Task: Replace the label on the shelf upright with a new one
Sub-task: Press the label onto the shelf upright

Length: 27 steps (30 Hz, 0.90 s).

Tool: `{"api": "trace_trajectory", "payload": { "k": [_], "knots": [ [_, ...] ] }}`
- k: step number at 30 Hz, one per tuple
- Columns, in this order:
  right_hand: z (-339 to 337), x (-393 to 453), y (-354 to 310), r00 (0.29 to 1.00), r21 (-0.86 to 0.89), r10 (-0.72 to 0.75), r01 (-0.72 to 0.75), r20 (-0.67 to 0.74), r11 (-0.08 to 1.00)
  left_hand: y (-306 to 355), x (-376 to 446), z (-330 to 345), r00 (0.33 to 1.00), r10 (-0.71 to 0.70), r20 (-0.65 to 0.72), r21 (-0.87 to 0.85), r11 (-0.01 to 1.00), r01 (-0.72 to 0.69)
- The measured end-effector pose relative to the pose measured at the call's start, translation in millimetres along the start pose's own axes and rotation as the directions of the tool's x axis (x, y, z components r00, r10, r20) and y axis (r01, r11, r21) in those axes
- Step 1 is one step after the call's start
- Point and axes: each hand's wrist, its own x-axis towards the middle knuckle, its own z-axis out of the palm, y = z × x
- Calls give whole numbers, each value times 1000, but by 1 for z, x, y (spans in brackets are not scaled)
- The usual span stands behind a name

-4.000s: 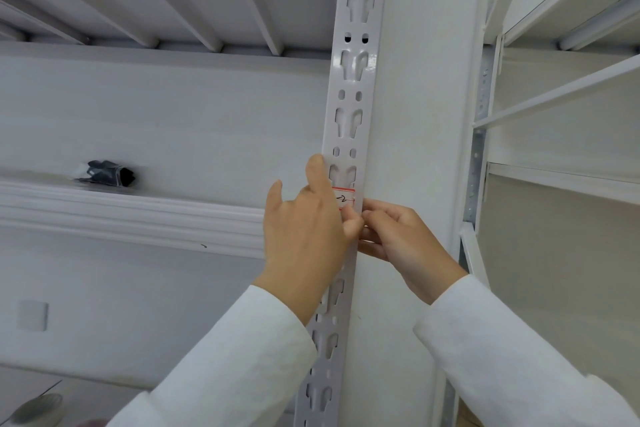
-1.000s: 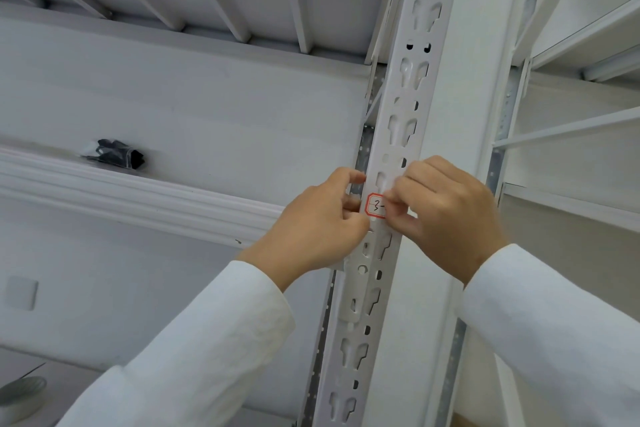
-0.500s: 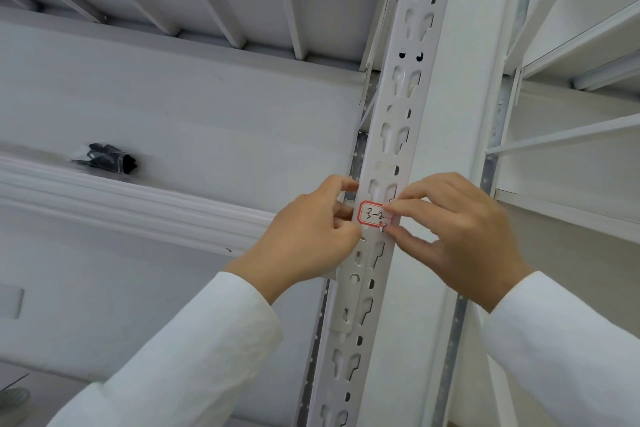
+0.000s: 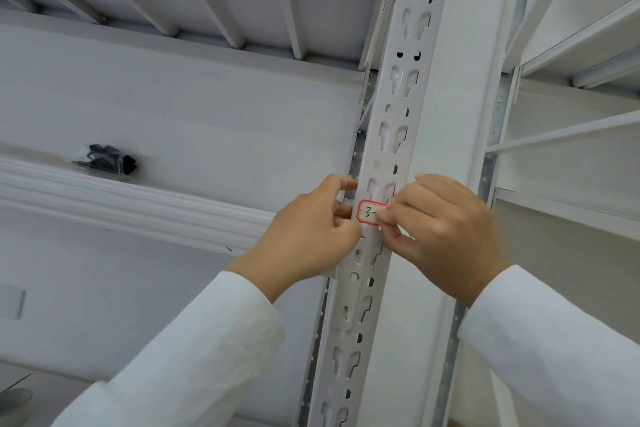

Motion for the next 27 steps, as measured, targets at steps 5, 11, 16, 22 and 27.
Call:
{"api": "trace_trajectory", "payload": {
  "k": [5, 11, 16, 22, 27],
  "knots": [
    [2, 8, 3, 999, 26, 39, -40, 16, 999, -1, 0, 0, 1000, -3, -4, -7, 1000, 3],
    [-15, -2, 6, 933, 258, 359, -354, 27, 899, -2, -1, 0, 1000, -1, 10, -22, 1000, 1],
    [-22, -9, -7, 892, 307, 411, -452, 191, 838, -2, -1, 2, 1000, -3, -14, -42, 999, 3],
    [-19, -12, -11, 853, 353, 444, -519, 274, 779, -2, -1, 2, 1000, 5, -27, -46, 999, -6],
    [-16, -13, -12, 814, 345, 479, -575, 327, 742, -8, 2, 3, 998, 11, -56, -72, 997, -15]
  ]
}}
